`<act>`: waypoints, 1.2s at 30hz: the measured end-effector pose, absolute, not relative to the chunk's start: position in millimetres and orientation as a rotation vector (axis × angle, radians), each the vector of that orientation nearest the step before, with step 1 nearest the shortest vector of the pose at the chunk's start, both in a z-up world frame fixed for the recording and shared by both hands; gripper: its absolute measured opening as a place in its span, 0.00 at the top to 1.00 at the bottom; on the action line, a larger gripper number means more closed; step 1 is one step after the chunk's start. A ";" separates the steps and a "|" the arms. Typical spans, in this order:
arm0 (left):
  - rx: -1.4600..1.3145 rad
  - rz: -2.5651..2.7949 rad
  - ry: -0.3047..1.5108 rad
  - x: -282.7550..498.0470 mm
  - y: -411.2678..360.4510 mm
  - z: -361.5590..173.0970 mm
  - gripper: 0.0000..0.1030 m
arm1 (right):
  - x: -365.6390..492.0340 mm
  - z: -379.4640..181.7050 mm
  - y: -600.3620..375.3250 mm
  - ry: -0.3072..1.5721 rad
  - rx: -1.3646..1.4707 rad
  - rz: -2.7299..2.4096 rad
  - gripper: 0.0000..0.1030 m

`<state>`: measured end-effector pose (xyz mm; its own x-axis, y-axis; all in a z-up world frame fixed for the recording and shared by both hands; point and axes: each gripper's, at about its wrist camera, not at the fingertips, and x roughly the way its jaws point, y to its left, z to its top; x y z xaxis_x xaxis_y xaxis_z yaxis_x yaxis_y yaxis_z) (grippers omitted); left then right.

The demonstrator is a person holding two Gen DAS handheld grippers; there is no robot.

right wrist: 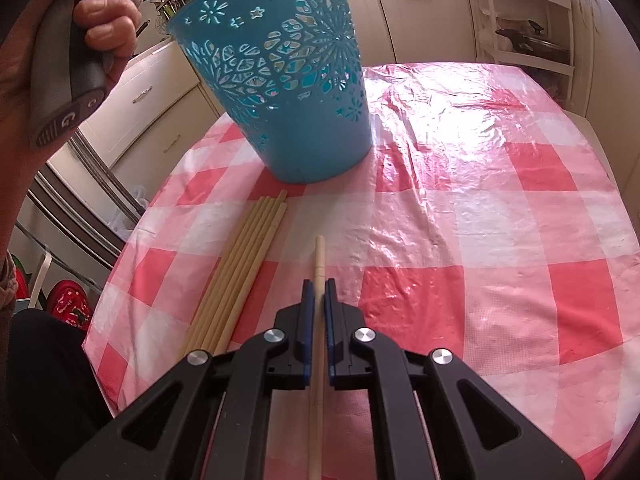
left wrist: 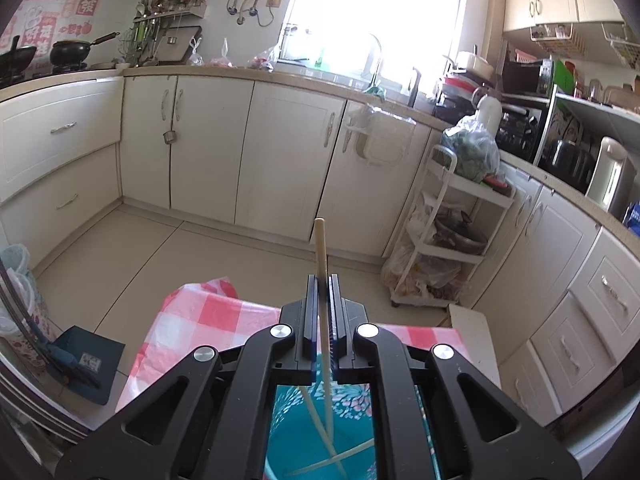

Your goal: Organize utensils

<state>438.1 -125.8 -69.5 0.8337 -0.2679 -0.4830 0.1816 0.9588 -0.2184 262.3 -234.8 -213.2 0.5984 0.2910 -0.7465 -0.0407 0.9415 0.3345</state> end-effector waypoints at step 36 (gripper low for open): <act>-0.188 -0.107 0.738 389.1 2.5 -118.1 0.43 | 239.4 -129.5 -253.3 0.718 0.346 0.229 0.95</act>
